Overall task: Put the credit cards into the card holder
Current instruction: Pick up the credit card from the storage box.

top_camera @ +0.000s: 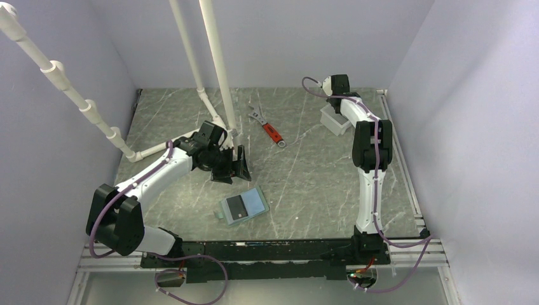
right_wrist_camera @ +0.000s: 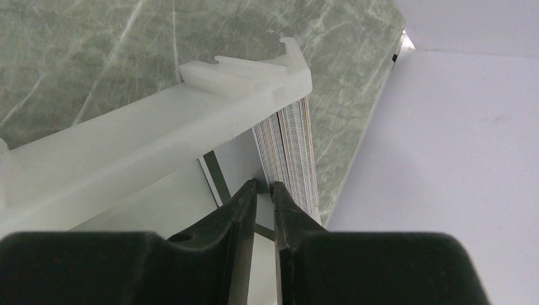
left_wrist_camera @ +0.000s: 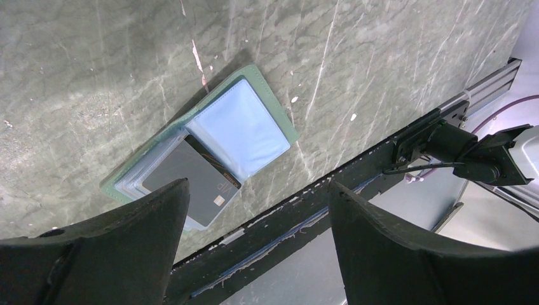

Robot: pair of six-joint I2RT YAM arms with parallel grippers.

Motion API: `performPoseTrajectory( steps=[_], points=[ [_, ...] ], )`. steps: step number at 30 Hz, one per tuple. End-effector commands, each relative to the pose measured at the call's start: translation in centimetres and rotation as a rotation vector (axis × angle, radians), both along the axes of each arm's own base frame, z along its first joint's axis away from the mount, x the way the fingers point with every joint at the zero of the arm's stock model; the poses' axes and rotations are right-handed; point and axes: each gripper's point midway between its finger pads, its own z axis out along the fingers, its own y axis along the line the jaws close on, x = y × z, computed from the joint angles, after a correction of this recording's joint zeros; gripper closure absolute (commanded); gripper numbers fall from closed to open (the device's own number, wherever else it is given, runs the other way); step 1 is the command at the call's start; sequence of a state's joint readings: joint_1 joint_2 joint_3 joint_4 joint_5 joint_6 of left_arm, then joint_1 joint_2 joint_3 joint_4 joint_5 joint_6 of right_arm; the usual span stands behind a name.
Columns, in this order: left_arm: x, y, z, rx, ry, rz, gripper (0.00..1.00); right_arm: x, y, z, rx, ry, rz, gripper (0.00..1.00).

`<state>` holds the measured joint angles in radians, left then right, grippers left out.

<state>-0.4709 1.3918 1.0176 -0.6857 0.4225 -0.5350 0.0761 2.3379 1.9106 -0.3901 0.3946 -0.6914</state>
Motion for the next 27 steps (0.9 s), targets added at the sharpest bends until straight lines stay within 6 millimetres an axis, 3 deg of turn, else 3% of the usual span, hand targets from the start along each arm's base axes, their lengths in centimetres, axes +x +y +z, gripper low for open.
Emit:
performPoseTrajectory(
  steps=[1, 7, 15, 18, 27],
  points=[
    [0.8, -0.4, 1.0, -0.029, -0.039, -0.011, 0.14, 1.4, -0.3, 3.4, -0.016, -0.096, -0.019, 0.82],
    [0.8, -0.4, 1.0, -0.028, -0.038, -0.011, 0.14, 1.4, -0.2, 3.4, -0.017, -0.090, -0.017, 0.90],
    [0.8, -0.4, 1.2, -0.032, -0.041, -0.014, 0.14, 1.0, 0.3, 4.9, -0.013, -0.099, -0.008, 0.94],
    [0.7, -0.4, 1.3, -0.036, -0.043, -0.013, 0.14, 0.5, 0.6, 5.3, 0.006, -0.088, 0.004, 1.00],
    [0.3, -0.4, 1.6, -0.052, -0.046, -0.011, 0.14, -0.8, 2.2, 5.1, 0.086, -0.063, 0.025, 1.00]
  ],
)
